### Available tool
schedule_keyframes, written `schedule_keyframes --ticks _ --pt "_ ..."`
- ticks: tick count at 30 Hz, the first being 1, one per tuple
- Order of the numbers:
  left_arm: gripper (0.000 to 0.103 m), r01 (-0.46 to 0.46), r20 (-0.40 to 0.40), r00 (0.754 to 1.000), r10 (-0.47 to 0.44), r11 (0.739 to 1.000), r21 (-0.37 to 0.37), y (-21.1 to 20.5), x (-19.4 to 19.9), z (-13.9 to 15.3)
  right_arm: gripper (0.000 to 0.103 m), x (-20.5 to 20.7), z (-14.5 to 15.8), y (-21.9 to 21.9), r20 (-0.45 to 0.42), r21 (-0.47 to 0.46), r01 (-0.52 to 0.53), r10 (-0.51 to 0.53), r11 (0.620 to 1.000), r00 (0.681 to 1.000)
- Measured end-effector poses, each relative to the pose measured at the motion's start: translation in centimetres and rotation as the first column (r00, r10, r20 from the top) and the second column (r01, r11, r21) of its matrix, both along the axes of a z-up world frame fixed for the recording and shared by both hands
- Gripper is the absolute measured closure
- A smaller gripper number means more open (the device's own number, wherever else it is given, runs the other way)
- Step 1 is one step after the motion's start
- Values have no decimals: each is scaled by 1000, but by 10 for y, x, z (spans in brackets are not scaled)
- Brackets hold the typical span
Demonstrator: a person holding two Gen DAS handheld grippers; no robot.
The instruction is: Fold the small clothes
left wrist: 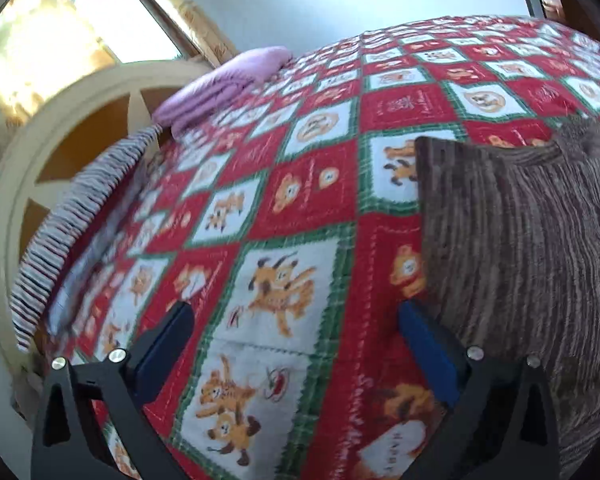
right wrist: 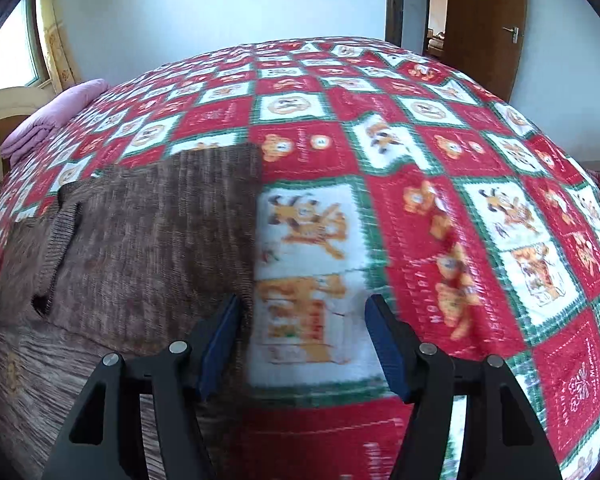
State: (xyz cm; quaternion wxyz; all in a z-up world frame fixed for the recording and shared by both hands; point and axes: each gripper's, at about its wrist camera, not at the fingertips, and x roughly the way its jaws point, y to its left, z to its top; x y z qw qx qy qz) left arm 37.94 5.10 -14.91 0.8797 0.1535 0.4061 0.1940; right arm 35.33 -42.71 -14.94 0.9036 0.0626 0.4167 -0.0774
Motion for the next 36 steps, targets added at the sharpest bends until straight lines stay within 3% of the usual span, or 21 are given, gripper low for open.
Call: schedule_keyframes --ticks 4,6,8,13,17,22,36 --pt "0 3 14 1000 -3 1000 -17 1 -5 3 37 0 4 4 0 -18 5 -5 1000 1000" --pt "0 7 -3 1000 -8 996 -86 8 -13 8 36 -11 10 0 13 41 12 -12 999 1000" --pt "0 4 -5 1000 -5 990 -143 16 -31 14 36 -22 15 -2 24 69 17 -19 997 1000" --pt "0 46 8 999 -46 984 -171 24 -73 16 36 -54 24 12 32 60 -29 27 998 999" --pt "0 65 36 998 -58 966 -250 27 -104 23 36 -73 22 26 13 86 -68 67 994 998" --pt "0 103 16 995 -103 958 -266 19 -130 28 36 -98 17 41 2 111 -101 102 989 995" --pt "0 181 81 983 -166 952 -247 4 -189 48 36 -149 10 65 -35 102 -159 163 982 986"
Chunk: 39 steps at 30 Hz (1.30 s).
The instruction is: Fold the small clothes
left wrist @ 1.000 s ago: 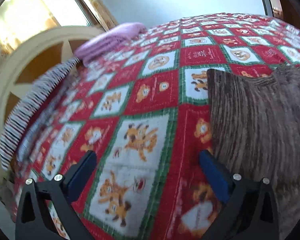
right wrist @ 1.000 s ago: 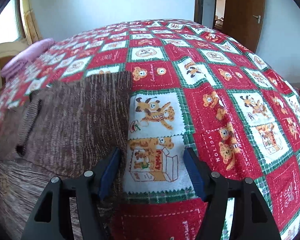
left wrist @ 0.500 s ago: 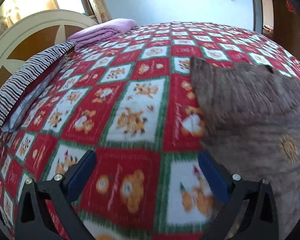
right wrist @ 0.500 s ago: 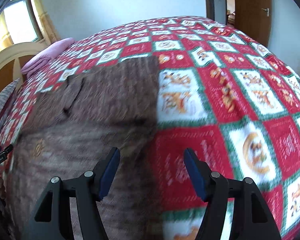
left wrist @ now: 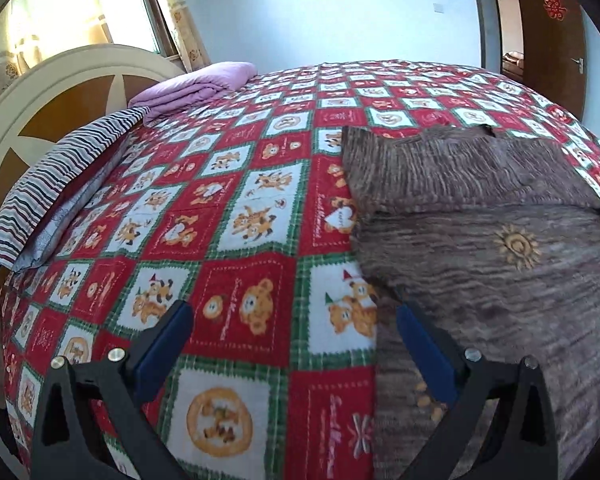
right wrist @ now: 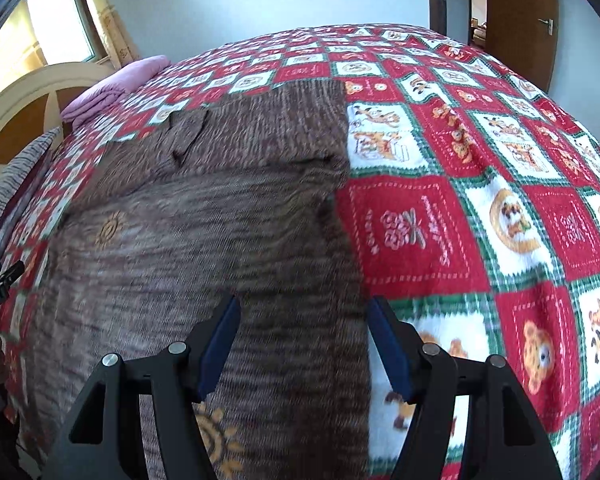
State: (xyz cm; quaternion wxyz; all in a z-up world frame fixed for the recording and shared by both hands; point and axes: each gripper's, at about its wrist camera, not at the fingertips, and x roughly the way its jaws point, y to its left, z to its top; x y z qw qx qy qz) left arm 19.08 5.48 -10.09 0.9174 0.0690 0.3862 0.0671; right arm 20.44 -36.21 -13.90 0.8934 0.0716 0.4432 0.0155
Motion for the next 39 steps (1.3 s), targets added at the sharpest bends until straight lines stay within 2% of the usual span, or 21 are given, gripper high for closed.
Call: schedule_keyframes --ticks 12,39 --pt "0 34 -33 999 -34 999 16 -5 -29 -10 36 -31 -1 17 -7 -16 -47 46 999 999" --pt "0 99 -67 993 -97 995 20 -20 -71 -20 36 -79 -8 27 -22 -18 -65 65 998 998"
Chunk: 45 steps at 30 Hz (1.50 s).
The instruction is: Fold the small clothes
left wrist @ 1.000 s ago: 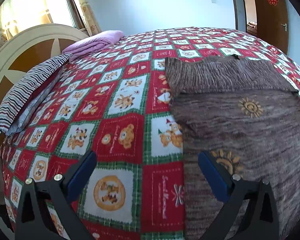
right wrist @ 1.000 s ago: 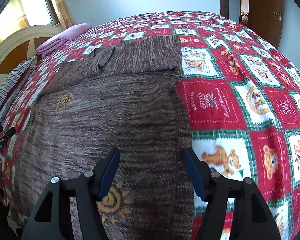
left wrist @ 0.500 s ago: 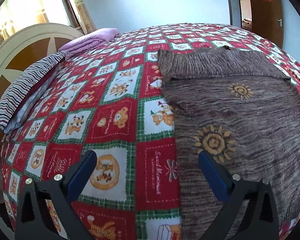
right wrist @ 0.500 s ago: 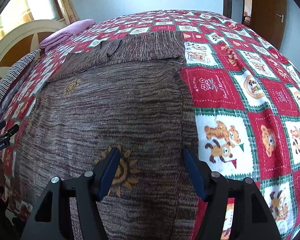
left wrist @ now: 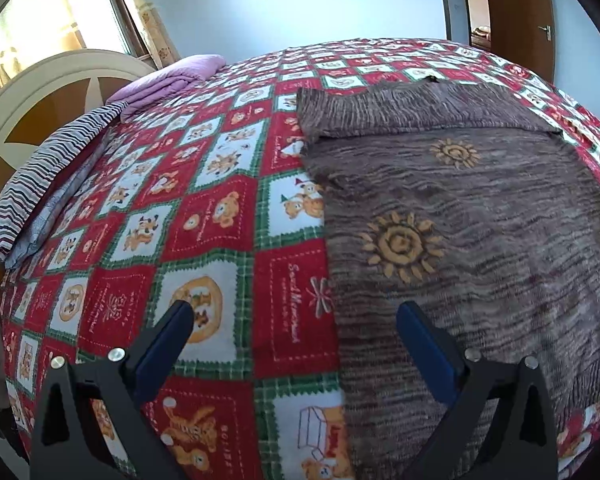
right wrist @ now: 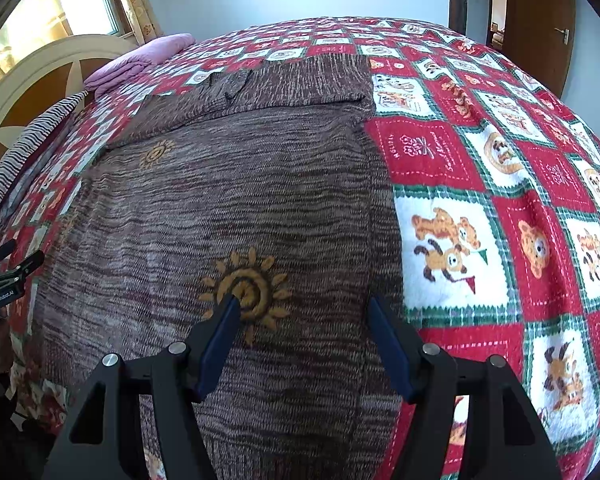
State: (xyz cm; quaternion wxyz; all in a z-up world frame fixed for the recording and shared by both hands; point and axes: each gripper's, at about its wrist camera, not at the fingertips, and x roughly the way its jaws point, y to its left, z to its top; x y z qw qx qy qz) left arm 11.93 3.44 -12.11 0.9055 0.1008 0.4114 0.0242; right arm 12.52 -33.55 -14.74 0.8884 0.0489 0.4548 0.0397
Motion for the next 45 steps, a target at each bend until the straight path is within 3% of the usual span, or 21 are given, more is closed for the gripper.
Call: schedule_keyframes --ticks 6,11,24,29,33,35,36,37,40,45 --pt "0 15 -12 1000 -15 1000 -3 -3 -9 -2 36 -8 -2 1 1 1 -1 1 1000 1000" --pt "6 41 -43 998 -43 998 -39 -3 -21 -5 36 -16 -5 1 6 3 -4 4 1000 1000" --pt "45 60 -137 987 -87 980 -192 11 -50 -12 36 -36 -10 6 39 -46 -15 17 999 999" --pt "55 68 -181 977 -115 966 -249 9 -60 -18 36 -37 -10 7 43 -46 -16 18 999 999" --pt "56 105 -198 967 -163 956 -274 0 -68 -22 36 -38 -12 8 48 -54 -20 23 998 999" --pt "72 125 -194 964 -179 957 -261 -5 -72 -23 36 -39 -12 7 48 -49 -22 25 999 999" --pt "89 138 -193 962 -196 951 -277 -6 -73 -22 36 -39 -11 6 46 -43 -23 25 999 999" --pt "93 148 -192 958 -210 944 -295 -7 -73 -20 36 -40 -9 4 42 -28 -21 22 999 999" --pt "94 135 -153 972 -181 954 -269 -1 -78 -10 36 -47 -2 -5 40 20 -5 5 1000 999" --pt "94 145 -97 979 -179 947 -286 9 -82 5 36 -68 3 -16 36 30 11 -12 999 999"
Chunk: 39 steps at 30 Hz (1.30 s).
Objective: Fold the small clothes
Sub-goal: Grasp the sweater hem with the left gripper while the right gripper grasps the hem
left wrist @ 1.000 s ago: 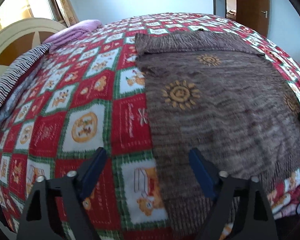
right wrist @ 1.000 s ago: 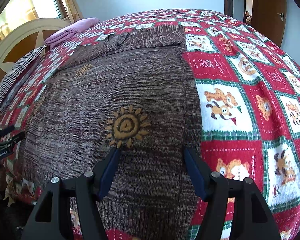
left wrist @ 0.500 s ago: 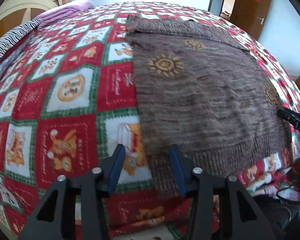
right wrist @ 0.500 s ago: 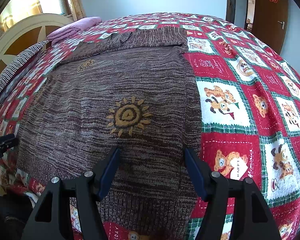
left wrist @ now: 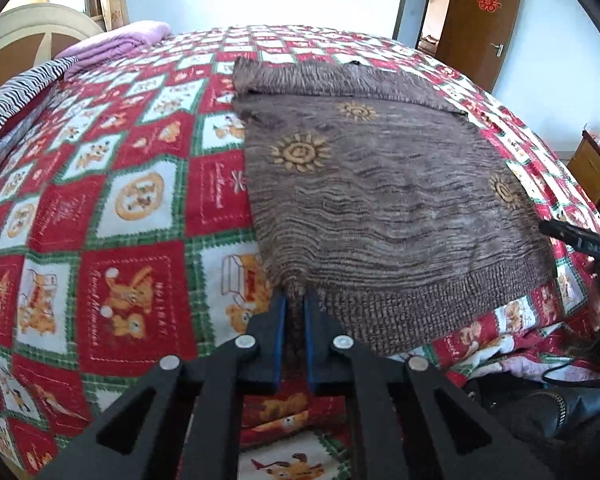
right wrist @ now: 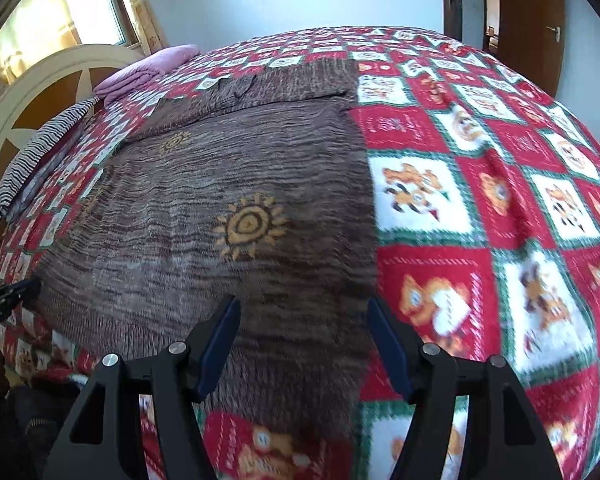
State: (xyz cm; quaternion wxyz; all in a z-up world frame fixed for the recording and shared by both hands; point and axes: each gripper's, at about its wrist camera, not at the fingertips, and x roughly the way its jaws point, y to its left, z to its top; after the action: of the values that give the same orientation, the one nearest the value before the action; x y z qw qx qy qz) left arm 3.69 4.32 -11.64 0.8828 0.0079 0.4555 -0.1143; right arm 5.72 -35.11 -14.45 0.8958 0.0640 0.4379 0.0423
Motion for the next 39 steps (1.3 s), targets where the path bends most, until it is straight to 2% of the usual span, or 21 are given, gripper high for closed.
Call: schedule_keyframes --ticks 4,7,8,11,14,16,18,20,21,22,23,24,25,26,30,34,35,37,39 --pt "94 -17 -36 999 18 1000 3 3 7 -11 37 -19 -5 -3 -38 13 -6 6 1000 999" --pt "94 -29 -48 998 29 1000 5 5 9 -15 44 -25 -10 -1 -54 21 -14 15 1000 998" --pt "94 -32 -52 998 32 999 6 6 9 -17 50 -25 -13 1 -65 26 -24 26 999 998" --pt "85 -48 -65 997 50 998 37 5 9 -23 53 -22 -22 4 -84 -13 -26 25 1000 996" --pt "77 -64 -61 996 66 997 36 7 10 -23 59 -22 -25 -2 -92 -6 -13 12 1000 996" --pt "53 -83 -63 994 85 996 45 9 11 -24 61 -25 -21 -5 -93 -4 -1 0 1000 996" --pt "47 -96 -69 993 99 994 51 10 11 -24 61 -27 -21 -10 -87 -27 22 -24 999 996" --pt "47 -92 -73 993 95 995 39 10 12 -25 61 -26 -25 -13 -98 -13 32 -33 999 995" --pt "50 -84 -70 994 87 996 39 8 11 -26 61 -27 -24 -11 -90 -13 24 -25 1000 996" --pt "66 -68 -65 995 70 997 40 5 10 -26 65 -27 -22 -6 -77 -3 -9 9 1000 997" --pt "76 -39 -61 997 41 999 32 0 9 -25 80 -28 -21 -1 -74 6 -37 38 999 997" --pt "92 -21 -62 998 22 1000 22 -2 7 -24 86 -28 -21 3 -74 -1 -52 52 999 996" --pt "93 -2 -60 998 3 1000 22 -6 5 -23 87 -28 -21 7 -71 -19 -71 69 997 995" --pt "93 2 -54 999 -1 999 32 -7 5 -23 95 -28 -21 7 -69 -20 -76 74 997 995" --pt "95 -11 -54 998 11 1000 -6 4 6 -16 97 -33 -7 -13 -45 66 -55 58 996 997" --pt "95 -9 36 999 10 999 -31 17 -8 16 98 -52 30 -27 58 145 -87 79 986 995" --pt "95 -5 54 999 6 1000 -26 17 -11 20 98 -55 33 -25 63 134 -94 86 987 994" --pt "95 13 50 999 -13 1000 9 11 -13 15 98 -53 23 -22 31 93 -92 90 991 995" --pt "95 15 -8 1000 -15 1000 20 6 -7 -2 98 -45 -2 -23 -53 79 -66 71 995 996"
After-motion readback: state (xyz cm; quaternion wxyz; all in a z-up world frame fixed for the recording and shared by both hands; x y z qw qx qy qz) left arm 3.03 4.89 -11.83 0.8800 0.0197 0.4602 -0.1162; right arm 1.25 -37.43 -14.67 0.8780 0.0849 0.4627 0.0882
